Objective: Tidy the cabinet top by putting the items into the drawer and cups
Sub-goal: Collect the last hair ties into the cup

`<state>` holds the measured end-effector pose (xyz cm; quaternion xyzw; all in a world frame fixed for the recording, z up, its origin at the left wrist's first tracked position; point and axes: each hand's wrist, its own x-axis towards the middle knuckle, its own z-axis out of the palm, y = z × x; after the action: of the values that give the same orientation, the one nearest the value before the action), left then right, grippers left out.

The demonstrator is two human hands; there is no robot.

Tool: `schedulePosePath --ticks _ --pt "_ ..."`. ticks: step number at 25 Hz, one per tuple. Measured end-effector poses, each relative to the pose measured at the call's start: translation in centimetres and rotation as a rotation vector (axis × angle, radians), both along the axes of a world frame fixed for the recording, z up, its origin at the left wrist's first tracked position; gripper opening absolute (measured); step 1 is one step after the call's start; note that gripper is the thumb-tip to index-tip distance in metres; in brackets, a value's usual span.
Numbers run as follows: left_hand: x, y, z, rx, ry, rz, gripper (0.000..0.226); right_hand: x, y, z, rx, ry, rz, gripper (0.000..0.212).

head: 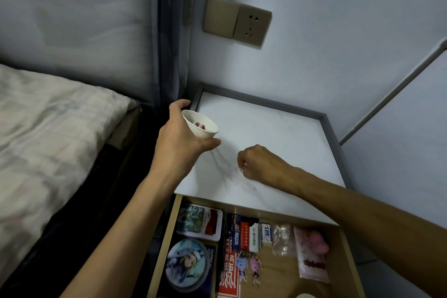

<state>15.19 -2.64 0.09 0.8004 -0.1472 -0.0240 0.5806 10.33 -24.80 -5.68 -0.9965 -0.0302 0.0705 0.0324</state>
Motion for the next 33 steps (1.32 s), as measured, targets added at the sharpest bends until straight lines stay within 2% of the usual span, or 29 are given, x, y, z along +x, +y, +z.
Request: schedulePosePath --ticks 4,6,8,13,16,19,23,30,33 --pt "-0.4 -0.3 -0.3 0.011 -0.008 -0.033 0.095 0.2 -0.2 5.0 0.482 -0.175 -0.337 0.012" --pt "-0.8 -0.7 -0.4 0.017 -0.002 -0.061 0.097 0.4 0.3 8.5 0.727 -0.245 -0.344 0.012" --pt "-1.3 -1.2 -0.5 0.028 -0.008 -0.099 0.098 0.8 1.6 11.5 0.827 -0.231 -0.234 0.011" --pt "-2.5 -2.8 -0.3 -0.016 -0.014 -0.229 0.095 0.4 4.3 13.3 0.477 -0.159 0.088 0.015" --pt "-3.1 -3.6 -0.6 -0.074 0.036 -0.258 0.09 -0.3 3.8 13.7 0.57 -0.151 0.061 0.02" --pt "-3.4 -4.4 -1.2 -0.142 0.099 -0.273 0.092 -1.2 2.9 14.2 0.634 -0.161 -0.005 0.016" --pt "-4.4 -5.3 -1.3 -0.169 0.146 -0.299 0.082 -2.8 2.8 13.9 0.45 -0.087 0.078 0.015" --pt "-6.8 -5.3 -0.4 -0.191 0.119 -0.348 0.078 -6.4 1.2 14.4 0.653 -0.259 -0.078 0.006" --pt "-7.9 -4.9 -0.1 -0.202 0.107 -0.411 0.075 -8.4 0.8 13.5 0.613 -0.342 -0.23 0.011"
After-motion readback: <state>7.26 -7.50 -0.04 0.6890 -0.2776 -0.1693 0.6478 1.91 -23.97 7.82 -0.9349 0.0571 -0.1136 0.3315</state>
